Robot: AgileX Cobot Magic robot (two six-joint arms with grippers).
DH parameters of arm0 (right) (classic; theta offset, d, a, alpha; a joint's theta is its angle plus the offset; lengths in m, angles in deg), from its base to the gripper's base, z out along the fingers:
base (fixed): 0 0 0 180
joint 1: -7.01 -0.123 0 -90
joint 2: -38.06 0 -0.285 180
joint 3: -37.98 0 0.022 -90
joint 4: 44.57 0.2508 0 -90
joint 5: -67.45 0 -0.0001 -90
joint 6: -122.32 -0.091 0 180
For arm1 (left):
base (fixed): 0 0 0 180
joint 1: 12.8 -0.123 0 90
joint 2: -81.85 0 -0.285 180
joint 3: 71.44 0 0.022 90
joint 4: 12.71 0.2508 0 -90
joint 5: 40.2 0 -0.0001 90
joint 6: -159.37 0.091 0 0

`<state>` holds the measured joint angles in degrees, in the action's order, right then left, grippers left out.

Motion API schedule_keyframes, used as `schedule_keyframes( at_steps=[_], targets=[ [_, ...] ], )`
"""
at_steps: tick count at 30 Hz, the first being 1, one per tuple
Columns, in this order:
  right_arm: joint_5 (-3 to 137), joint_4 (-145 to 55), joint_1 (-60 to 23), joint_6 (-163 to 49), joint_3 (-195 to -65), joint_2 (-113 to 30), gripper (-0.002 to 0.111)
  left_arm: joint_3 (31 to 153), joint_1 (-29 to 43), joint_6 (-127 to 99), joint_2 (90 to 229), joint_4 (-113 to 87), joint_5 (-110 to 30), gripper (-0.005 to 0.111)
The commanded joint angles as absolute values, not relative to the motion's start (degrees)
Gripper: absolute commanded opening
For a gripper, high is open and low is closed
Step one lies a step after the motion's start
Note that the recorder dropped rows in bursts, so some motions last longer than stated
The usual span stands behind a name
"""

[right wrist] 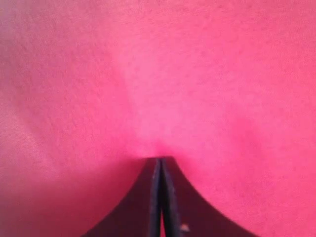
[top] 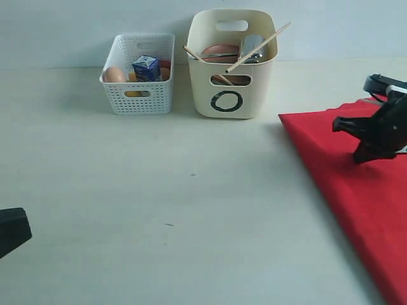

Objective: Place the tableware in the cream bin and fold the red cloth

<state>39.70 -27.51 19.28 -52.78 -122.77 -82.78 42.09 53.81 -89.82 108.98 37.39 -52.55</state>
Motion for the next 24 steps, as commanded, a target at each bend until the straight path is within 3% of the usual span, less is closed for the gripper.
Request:
schedule_keyframes(
  at_steps=[1, 10, 17, 24],
  targets=[
    [36.6, -31.1, 20.4, -52.7, -121.9, -80.4, 0.0, 42.0, 53.8, -89.8, 108.7, 37.6, -52.3, 0.003],
    [33.0, -42.4, 20.5, -62.9, -121.0, -71.4, 0.0, 42.0, 53.8, -89.9, 108.7, 37.6, -52.0, 0.003],
    [41.1, -39.0, 19.1, -63.0, -121.4, -82.0, 0.0, 42.0, 53.8, -89.9, 108.7, 37.6, -51.3, 0.003],
    [41.8, -29.6, 17.0, -59.2, -135.2, -93.7, 0.0, 42.0, 53.8, -89.8, 108.7, 37.6, -50.9, 0.003]
  ],
)
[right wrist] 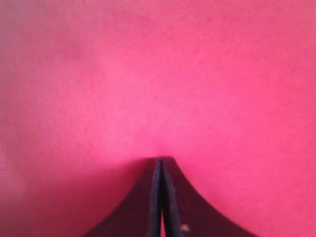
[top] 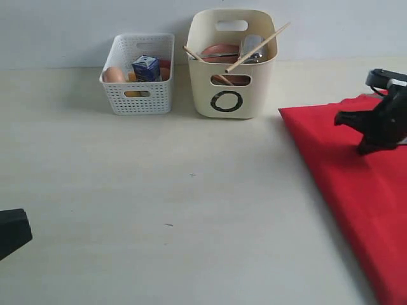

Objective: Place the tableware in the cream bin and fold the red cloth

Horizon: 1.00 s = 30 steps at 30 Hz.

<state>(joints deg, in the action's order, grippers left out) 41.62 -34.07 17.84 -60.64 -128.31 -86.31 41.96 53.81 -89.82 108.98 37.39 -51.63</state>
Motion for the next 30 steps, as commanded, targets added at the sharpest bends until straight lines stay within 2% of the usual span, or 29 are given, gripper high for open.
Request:
schedule_keyframes(
  at_steps=[1, 7, 13, 19, 24, 30],
  targets=[
    [41.1, -29.5, 17.0, -59.2, -137.2, -95.3, 0.0, 42.0, 53.8, -89.8, 108.7, 37.9, -51.0, 0.003],
    [30.2, -29.6, 17.0, -54.5, -145.7, -96.9, 0.0, 42.0, 53.8, -89.7, 108.7, 39.2, -51.1, 0.003],
    [24.3, -37.0, 17.0, -54.1, -143.9, -86.4, 0.0, 42.0, 53.8, -89.7, 108.7, 39.3, -51.1, 0.003],
    [27.2, -47.7, 17.0, -64.0, -137.5, -81.8, 0.0, 42.0, 53.8, -89.8, 108.7, 39.2, -51.1, 0.003],
    [35.9, -42.3, 17.0, -62.6, -136.1, -90.9, 0.0, 41.9, 53.8, -89.8, 108.7, 39.2, -51.1, 0.003],
    [35.8, -29.9, 15.8, -52.3, -150.3, -101.6, 0.0, 40.4, 53.8, -90.0, 108.7, 40.7, -50.9, 0.003]
  ],
)
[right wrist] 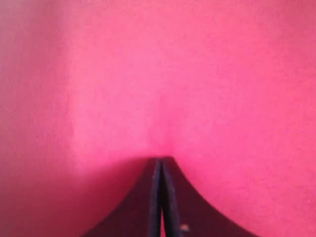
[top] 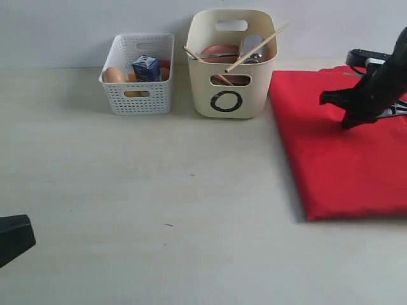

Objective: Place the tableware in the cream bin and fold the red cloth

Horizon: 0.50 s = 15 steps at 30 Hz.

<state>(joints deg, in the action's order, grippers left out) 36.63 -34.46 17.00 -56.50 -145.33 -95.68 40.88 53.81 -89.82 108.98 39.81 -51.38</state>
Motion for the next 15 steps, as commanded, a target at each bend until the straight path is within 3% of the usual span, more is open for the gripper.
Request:
schedule_keyframes(
  at_steps=[1, 4, 8, 12, 15],
  targets=[
    [35.7, -29.6, 15.4, -52.3, -152.2, -102.2, 0.0, 40.4, 53.8, -90.0, 108.7, 40.7, -51.2, 0.003],
    [29.9, -29.7, 15.5, -52.3, -156.3, -100.2, 0.0, 40.4, 53.8, -89.8, 108.7, 42.9, -51.5, 0.003],
    [27.8, -29.7, 15.8, -51.4, -153.6, -86.7, 0.0, 40.4, 52.2, -90.0, 108.7, 45.7, -51.8, 0.003],
    [34.2, -28.4, 15.7, -51.7, -142.8, -66.2, 0.0, 43.6, 47.1, -97.7, 108.7, 52.4, -58.5, 0.003],
    [40.4, -27.6, 15.7, -51.6, -133.6, -53.3, 0.0, 44.5, 43.5, -116.0, 108.7, 66.4, -65.1, 0.003]
  ],
)
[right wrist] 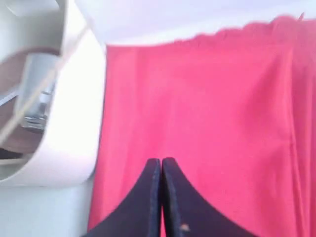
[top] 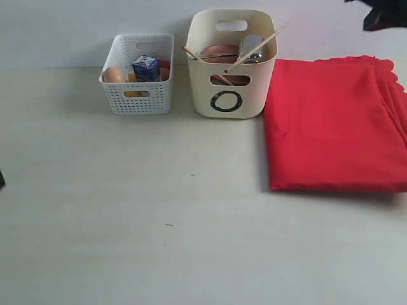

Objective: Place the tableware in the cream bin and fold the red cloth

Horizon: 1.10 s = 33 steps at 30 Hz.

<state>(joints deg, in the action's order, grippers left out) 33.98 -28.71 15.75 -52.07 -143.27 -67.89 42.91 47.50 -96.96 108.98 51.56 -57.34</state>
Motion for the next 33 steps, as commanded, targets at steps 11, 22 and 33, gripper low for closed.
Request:
schedule_keyframes(
  at_steps=[11, 22, 33],
  targets=[
    [51.3, -25.3, 15.7, -51.3, -101.2, 5.2, 0.0, 43.4, 37.7, -138.7, 108.7, 81.5, -76.5, 0.003],
    [42.8, -16.8, 15.7, -44.4, -84.3, 30.3, 0.0, 43.4, 37.7, -138.3, 108.7, 81.5, -76.1, 0.003],
    [50.8, 35.9, 4.2, 20.4, -65.8, 30.3, 0.0, 43.4, 37.7, -138.3, 108.7, 81.5, -75.9, 0.003]
  ],
)
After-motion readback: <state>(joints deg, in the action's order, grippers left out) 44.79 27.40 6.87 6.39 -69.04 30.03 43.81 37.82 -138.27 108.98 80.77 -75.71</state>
